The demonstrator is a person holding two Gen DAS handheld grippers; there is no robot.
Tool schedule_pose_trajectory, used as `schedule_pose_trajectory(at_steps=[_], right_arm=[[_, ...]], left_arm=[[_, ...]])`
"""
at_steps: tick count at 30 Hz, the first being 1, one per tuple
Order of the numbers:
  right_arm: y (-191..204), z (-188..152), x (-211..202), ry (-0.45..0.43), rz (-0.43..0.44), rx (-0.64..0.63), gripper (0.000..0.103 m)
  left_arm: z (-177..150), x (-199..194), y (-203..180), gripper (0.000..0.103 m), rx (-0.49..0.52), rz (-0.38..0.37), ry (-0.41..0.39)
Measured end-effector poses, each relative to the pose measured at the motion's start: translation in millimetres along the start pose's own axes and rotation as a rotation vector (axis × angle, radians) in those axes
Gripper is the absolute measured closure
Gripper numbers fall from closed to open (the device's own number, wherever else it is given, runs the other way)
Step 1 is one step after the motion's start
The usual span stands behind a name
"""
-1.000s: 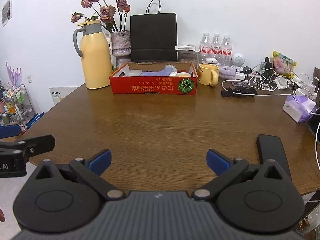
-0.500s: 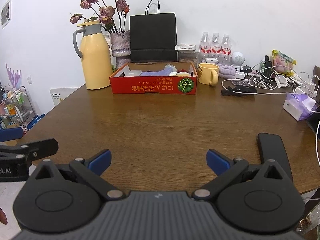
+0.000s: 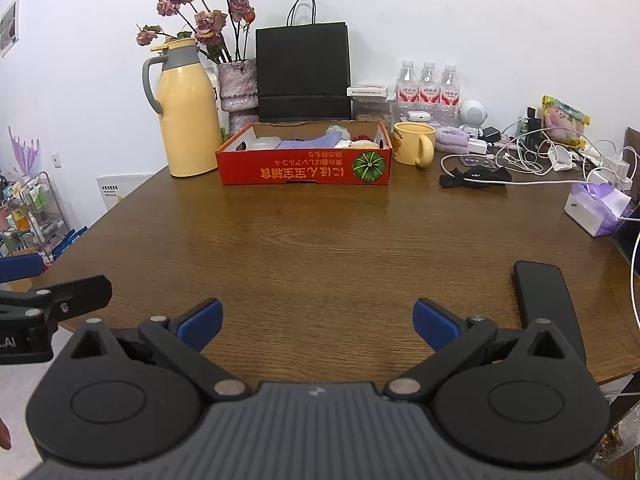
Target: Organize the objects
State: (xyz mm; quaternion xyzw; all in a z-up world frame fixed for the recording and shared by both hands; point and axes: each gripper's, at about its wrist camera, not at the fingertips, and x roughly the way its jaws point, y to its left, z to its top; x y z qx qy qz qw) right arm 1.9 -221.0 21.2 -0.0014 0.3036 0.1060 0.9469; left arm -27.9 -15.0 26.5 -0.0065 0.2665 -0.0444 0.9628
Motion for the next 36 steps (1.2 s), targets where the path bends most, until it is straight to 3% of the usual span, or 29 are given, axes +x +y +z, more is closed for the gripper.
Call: schedule_pose_trajectory(at_steps=[36], right_arm=[[-12.2,4.2,-4.5,0.020,-0.002,-0.025,0.000]], left_arm=[[-1.4,10.1,27.8,0.000,-0.015,0.046,0.042]])
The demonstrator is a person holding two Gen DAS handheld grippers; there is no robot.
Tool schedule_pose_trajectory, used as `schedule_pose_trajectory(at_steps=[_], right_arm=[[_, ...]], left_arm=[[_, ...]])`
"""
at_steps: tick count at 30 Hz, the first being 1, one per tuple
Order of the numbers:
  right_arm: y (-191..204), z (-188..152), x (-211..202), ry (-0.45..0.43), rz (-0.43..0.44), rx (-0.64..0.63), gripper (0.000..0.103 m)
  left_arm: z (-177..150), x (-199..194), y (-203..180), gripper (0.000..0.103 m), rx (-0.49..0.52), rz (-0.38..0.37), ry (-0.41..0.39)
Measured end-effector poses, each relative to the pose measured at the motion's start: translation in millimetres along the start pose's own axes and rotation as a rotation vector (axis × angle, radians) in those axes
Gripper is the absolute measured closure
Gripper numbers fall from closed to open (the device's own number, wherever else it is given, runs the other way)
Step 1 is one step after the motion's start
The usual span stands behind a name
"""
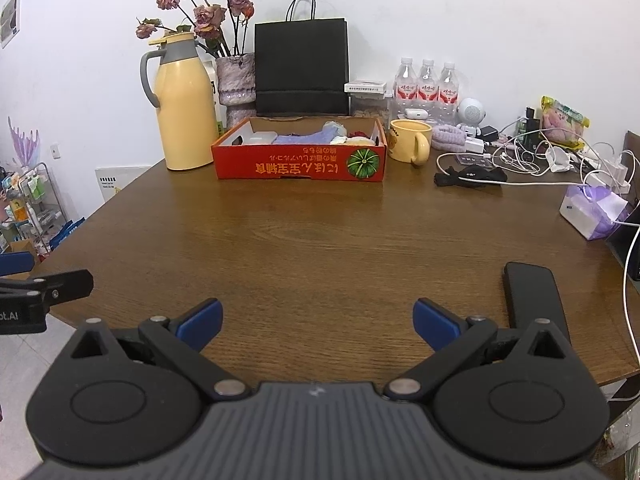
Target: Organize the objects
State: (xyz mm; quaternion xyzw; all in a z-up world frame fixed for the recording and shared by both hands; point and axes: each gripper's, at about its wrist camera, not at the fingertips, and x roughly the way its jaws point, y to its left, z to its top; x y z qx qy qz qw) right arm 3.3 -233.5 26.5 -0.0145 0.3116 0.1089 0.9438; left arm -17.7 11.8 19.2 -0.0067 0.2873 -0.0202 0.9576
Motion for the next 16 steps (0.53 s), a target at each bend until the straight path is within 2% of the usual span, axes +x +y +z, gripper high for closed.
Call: schedule_pose_trajectory(at_steps=[16], right_arm=[[-1.7,0.2,1.0,0.005,0.005,-0.004,0.000]], left_arm=[[-1.0,0.8,0.7,0.000,-0.004,-0.001,0.015]])
